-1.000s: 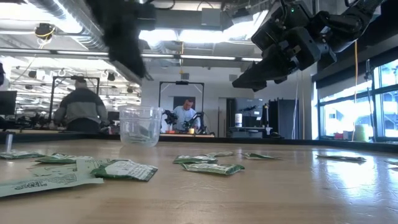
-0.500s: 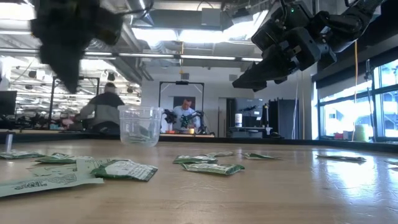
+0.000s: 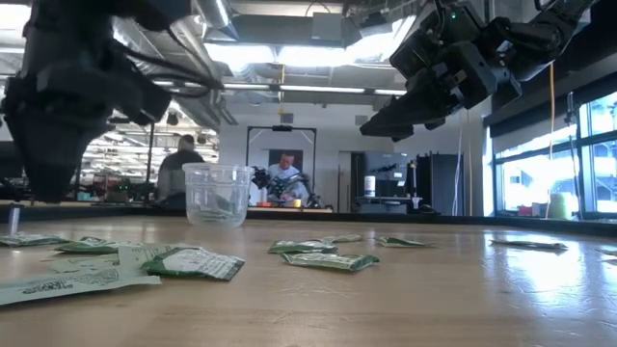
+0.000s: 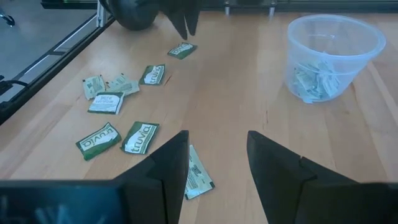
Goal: Pick and place Stevia / Truvia into bins
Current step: Put the green stevia packet into the transparent container
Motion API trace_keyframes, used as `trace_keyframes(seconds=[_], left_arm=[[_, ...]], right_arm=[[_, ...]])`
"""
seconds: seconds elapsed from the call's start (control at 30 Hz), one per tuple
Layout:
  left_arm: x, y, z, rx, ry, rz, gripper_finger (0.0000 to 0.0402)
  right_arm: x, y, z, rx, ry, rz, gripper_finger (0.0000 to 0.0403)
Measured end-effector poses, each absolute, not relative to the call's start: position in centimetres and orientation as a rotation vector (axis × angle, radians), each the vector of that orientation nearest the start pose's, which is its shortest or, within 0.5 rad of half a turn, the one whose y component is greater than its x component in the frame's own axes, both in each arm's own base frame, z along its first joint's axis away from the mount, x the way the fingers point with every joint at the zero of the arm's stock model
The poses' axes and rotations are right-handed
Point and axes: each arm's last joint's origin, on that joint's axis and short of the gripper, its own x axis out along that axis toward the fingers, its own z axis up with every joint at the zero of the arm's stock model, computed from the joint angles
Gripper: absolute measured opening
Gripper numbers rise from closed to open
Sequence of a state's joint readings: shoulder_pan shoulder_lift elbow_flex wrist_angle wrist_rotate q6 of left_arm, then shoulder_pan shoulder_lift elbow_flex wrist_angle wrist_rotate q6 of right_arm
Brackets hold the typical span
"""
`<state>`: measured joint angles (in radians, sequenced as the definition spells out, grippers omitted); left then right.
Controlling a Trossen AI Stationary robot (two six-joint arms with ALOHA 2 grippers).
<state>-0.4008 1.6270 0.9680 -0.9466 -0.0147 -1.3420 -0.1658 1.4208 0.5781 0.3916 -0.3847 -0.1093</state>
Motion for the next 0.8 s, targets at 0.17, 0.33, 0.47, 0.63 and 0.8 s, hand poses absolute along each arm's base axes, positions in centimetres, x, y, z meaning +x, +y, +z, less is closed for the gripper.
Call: trace_keyframes(seconds=[0.17, 0.33, 0.47, 0.63, 0.8], left_arm=[[24.5, -9.7, 15.7, -0.657, 1.513, 0.758, 0.0072], [24.8, -9.1, 15.2, -0.648, 1.543, 0.760, 0.0061], [25.0, -9.0, 15.2, -0.651, 1.544, 0.733, 0.0055], [24.9, -9.1, 15.2, -0.684, 1.569, 0.731, 0.0058], [24.9, -9.1, 15.2, -0.699, 1.562, 0.747, 0.0068]], right_arm=[[27.2, -3.4, 18.0, 0.015, 0.423, 0.239, 0.0165], [27.2, -3.4, 18.0, 0.016, 0.423, 0.238, 0.0165], [27.1, -3.4, 18.0, 0.016, 0.423, 0.238, 0.0165], [27.1, -3.5, 18.0, 0.015, 0.423, 0.238, 0.0165], [27.1, -3.4, 18.0, 0.015, 0.424, 0.239, 0.0165]])
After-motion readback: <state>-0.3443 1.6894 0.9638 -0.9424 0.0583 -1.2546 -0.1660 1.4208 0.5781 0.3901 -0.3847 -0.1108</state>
